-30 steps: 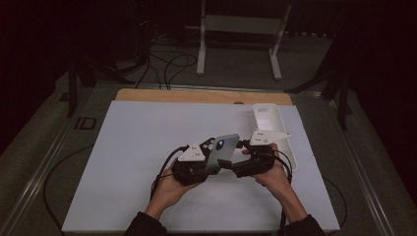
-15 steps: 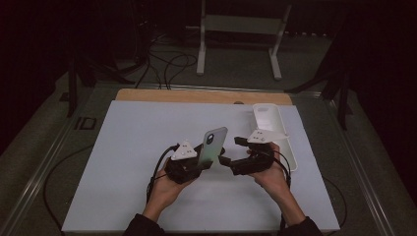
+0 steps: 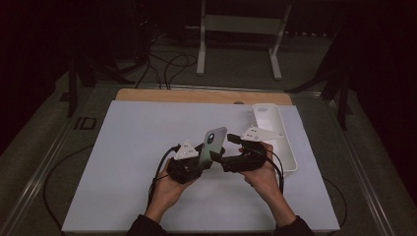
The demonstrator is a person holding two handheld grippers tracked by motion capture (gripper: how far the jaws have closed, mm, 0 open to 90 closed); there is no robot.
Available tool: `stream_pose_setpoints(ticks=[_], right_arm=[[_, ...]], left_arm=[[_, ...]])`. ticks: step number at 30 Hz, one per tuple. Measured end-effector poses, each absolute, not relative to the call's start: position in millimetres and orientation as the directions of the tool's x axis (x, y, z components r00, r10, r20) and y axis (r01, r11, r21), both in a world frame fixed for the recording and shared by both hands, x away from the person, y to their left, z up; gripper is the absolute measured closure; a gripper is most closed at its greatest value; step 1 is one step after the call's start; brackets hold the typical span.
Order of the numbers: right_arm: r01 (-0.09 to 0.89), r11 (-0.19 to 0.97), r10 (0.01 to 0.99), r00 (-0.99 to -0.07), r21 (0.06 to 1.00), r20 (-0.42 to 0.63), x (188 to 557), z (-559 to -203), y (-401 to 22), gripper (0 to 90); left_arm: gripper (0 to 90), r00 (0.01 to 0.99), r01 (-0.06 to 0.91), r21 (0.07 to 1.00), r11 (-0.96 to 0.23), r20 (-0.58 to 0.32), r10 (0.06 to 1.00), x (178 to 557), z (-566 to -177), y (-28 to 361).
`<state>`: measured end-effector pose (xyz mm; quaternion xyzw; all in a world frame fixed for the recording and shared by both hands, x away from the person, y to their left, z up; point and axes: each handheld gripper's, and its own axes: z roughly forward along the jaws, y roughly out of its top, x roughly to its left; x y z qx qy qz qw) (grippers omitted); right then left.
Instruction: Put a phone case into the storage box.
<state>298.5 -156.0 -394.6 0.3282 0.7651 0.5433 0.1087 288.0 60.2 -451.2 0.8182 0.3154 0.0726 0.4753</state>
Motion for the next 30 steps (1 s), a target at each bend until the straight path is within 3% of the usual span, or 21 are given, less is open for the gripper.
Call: stream_pose_setpoints(ticks=[11, 30], right_arm=[[0.455, 0.107, 0.656, -0.7, 0.884, 0.281, 306, -396, -155, 12.0], [0.458, 0.12, 0.7, -0.668, 0.881, 0.252, 305, -399, -150, 16.6]], left_arm=[[85.9, 0.788, 0.445, 0.823, -0.354, -0.172, 0.591, 285, -454, 57], [82.0, 0.814, 0.424, 0.811, -0.403, -0.145, 0.563, 278, -459, 29]])
